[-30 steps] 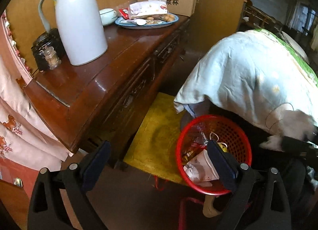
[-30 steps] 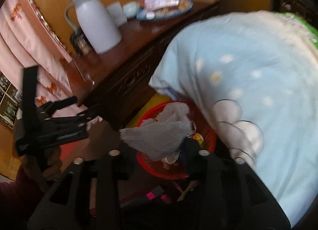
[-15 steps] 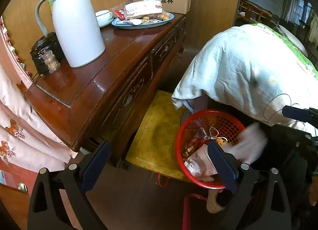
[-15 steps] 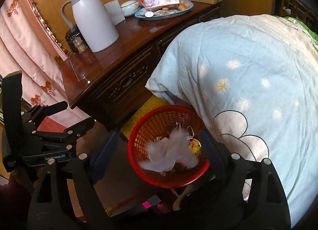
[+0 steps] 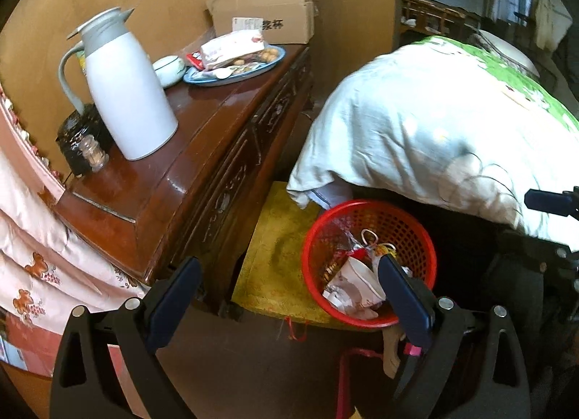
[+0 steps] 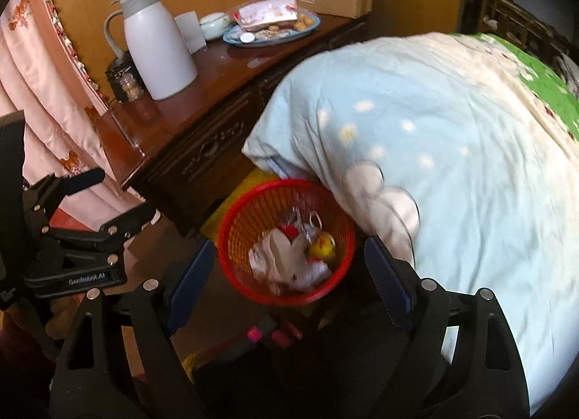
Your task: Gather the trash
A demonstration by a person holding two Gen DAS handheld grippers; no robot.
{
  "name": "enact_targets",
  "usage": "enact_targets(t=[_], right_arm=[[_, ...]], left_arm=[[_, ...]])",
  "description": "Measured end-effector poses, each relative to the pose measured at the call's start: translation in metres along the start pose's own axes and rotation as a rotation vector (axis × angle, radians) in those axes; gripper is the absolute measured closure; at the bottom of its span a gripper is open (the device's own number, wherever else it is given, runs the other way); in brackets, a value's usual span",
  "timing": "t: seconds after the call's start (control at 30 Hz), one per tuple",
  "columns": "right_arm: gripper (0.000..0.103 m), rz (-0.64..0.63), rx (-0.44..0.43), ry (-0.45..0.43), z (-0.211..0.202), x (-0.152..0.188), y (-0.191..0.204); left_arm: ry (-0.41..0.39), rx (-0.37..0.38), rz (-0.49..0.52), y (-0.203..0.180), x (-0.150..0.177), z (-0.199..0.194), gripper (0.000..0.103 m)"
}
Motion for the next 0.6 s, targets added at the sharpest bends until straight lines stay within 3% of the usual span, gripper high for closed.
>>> enact_targets(t=[0.6], right_arm=[[0.021, 0.025, 0.042, -0.021, -0.035, 0.038, 0.008]], left_arm=[[-0.083, 0.011, 0.075, -0.022, 0.010, -0.043, 0.006]])
Point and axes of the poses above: each gripper's, at about its wrist camera, not at the fingertips, and z roughly the way its jaws point, y to its left, x to its underside, the point moved 5 cm from there along z, roughly the way its jaws point, and after that the axes turned 6 degrees about x, right-handed, at the moved point
